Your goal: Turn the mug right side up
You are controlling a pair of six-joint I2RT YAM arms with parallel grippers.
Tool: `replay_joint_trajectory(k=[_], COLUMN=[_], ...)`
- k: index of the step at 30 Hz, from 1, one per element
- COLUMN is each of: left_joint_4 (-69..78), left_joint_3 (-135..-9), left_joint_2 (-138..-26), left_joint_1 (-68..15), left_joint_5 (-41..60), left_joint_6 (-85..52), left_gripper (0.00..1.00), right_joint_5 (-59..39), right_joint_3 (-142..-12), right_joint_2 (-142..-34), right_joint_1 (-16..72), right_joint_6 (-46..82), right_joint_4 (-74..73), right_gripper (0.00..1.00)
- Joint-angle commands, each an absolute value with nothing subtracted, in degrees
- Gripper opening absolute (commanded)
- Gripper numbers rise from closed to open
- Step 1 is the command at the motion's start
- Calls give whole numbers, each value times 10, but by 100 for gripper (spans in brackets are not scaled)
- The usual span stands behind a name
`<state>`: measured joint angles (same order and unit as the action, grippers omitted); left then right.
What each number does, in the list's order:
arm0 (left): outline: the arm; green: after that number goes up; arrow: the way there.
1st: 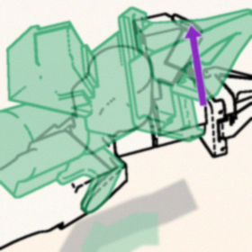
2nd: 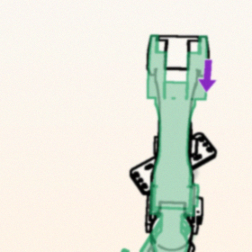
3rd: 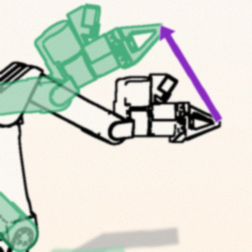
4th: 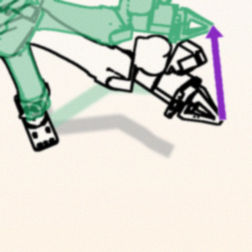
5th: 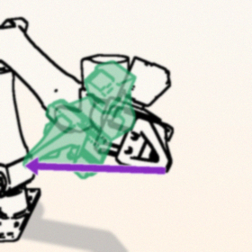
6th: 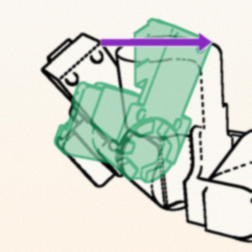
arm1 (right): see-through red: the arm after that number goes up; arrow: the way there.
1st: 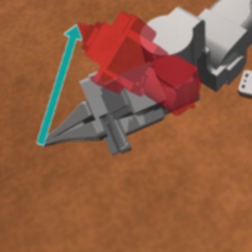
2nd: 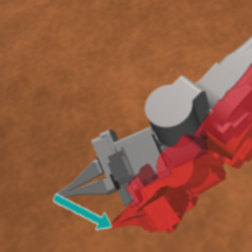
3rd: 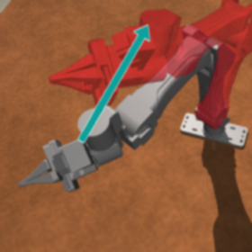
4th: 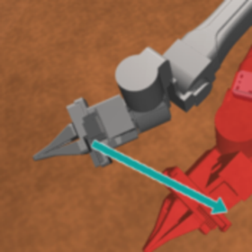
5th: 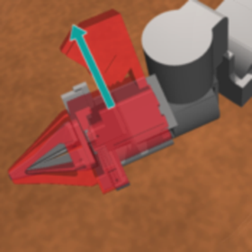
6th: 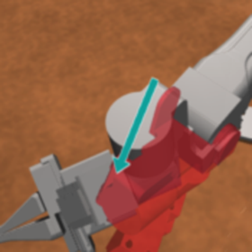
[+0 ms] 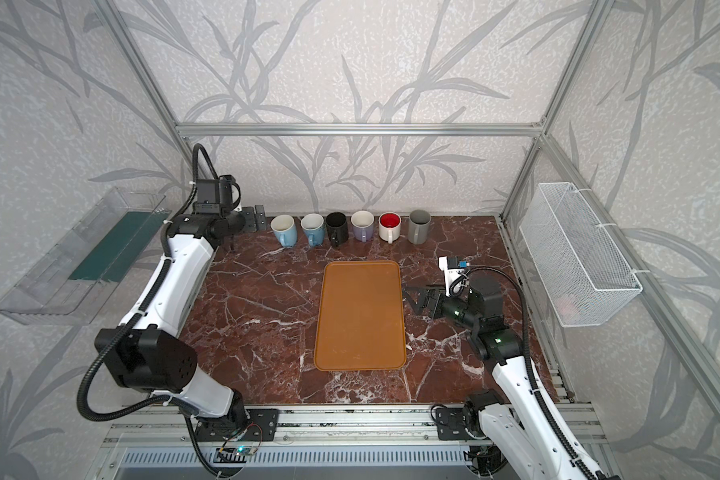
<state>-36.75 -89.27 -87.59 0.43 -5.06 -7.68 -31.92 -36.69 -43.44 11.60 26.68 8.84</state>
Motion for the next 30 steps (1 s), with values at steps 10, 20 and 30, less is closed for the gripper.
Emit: replay_joint_trajectory(k=[10,20,30], left_joint_4=[-4,200,356], left_joint_3=[-450,-303,-224], left_joint_2=[-684,-699,-755], left_joint_1=[45,61,66], left_joint_5=[-157,-147,-75], left_joint_6=[-118,-111,-98], left_gripper=[99,99,99], right_joint_5=[-80,28,-3], right_joint_3=[-378,-230,-239], right_joint_2=[-442,-524,-661], right_joint_1=[98,67,36], right_joint_6=[195,83,25], right_joint_4=[108,-222,-300], right_gripper=[99,99,99])
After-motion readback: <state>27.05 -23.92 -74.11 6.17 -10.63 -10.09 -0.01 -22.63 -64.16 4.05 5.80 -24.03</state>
